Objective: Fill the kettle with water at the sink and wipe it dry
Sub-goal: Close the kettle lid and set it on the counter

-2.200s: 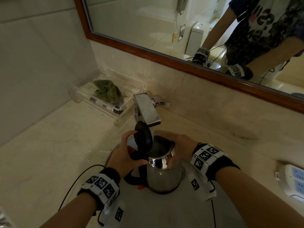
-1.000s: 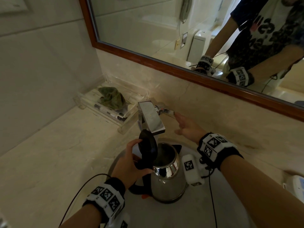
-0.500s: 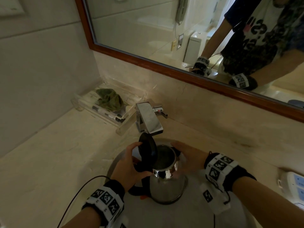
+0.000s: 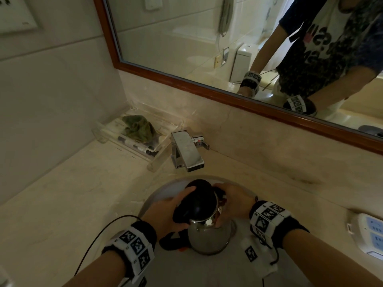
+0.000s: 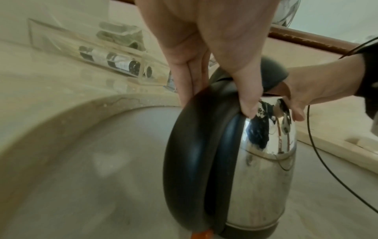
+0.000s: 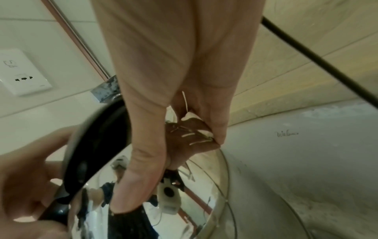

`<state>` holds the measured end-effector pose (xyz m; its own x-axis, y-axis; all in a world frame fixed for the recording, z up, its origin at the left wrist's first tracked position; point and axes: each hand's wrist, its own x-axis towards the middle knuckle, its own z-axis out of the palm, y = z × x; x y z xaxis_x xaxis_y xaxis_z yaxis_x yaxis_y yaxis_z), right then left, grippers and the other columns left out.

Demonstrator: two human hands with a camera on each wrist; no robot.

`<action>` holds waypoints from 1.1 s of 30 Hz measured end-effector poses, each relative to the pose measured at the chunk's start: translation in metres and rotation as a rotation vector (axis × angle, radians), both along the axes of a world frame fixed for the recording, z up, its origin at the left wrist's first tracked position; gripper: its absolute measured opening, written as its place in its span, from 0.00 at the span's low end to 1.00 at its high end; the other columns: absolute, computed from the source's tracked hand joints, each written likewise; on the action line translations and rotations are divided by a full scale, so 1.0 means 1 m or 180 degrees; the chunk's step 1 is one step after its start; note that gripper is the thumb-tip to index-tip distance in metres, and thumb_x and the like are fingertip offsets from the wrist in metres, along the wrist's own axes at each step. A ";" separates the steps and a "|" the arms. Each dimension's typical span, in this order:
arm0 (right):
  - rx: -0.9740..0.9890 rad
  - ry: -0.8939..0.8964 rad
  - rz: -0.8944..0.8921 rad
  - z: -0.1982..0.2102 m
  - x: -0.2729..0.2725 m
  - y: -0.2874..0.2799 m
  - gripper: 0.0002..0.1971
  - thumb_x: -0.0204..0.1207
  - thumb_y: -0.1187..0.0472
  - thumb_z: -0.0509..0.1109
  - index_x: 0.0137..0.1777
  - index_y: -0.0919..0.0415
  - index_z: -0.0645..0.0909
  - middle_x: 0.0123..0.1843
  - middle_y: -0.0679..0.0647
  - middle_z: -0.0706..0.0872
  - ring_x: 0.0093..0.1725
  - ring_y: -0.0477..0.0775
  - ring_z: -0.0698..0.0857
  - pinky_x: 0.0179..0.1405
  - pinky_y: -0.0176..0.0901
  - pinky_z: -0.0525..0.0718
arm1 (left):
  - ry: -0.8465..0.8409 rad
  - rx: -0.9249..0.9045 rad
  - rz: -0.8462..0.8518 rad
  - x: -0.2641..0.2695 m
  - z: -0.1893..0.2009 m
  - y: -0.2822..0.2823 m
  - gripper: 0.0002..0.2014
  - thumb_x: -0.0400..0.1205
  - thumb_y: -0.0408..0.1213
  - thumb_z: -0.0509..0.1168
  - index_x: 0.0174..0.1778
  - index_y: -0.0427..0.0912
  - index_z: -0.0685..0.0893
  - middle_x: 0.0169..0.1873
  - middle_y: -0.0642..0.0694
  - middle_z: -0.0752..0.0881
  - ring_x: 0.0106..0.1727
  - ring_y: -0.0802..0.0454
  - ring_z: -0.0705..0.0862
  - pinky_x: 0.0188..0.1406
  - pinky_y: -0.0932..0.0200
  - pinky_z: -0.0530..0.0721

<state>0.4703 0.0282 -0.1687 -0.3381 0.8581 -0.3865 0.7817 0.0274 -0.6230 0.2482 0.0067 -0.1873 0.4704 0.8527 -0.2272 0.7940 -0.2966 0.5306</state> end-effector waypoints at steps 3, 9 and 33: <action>0.0091 -0.0026 0.0064 -0.002 -0.001 -0.001 0.38 0.47 0.61 0.88 0.60 0.58 0.79 0.59 0.52 0.83 0.56 0.50 0.81 0.53 0.36 0.78 | 0.0617 0.0000 -0.0330 0.007 -0.003 0.004 0.47 0.72 0.49 0.69 0.77 0.61 0.42 0.65 0.43 0.79 0.65 0.43 0.78 0.67 0.48 0.76; 0.0114 -0.0067 0.0061 -0.008 0.005 -0.003 0.38 0.47 0.62 0.88 0.60 0.62 0.78 0.61 0.56 0.82 0.61 0.55 0.79 0.64 0.50 0.79 | 0.0874 0.0012 -0.0416 0.017 0.000 0.005 0.47 0.74 0.48 0.67 0.77 0.60 0.39 0.61 0.39 0.78 0.60 0.38 0.79 0.62 0.46 0.78; 0.0014 0.0521 -0.0782 -0.030 0.020 -0.033 0.45 0.51 0.62 0.87 0.70 0.61 0.71 0.69 0.59 0.76 0.70 0.61 0.75 0.72 0.57 0.74 | 0.0516 0.0009 -0.0518 0.037 0.022 0.014 0.51 0.72 0.39 0.70 0.74 0.64 0.36 0.57 0.38 0.83 0.57 0.43 0.82 0.57 0.49 0.82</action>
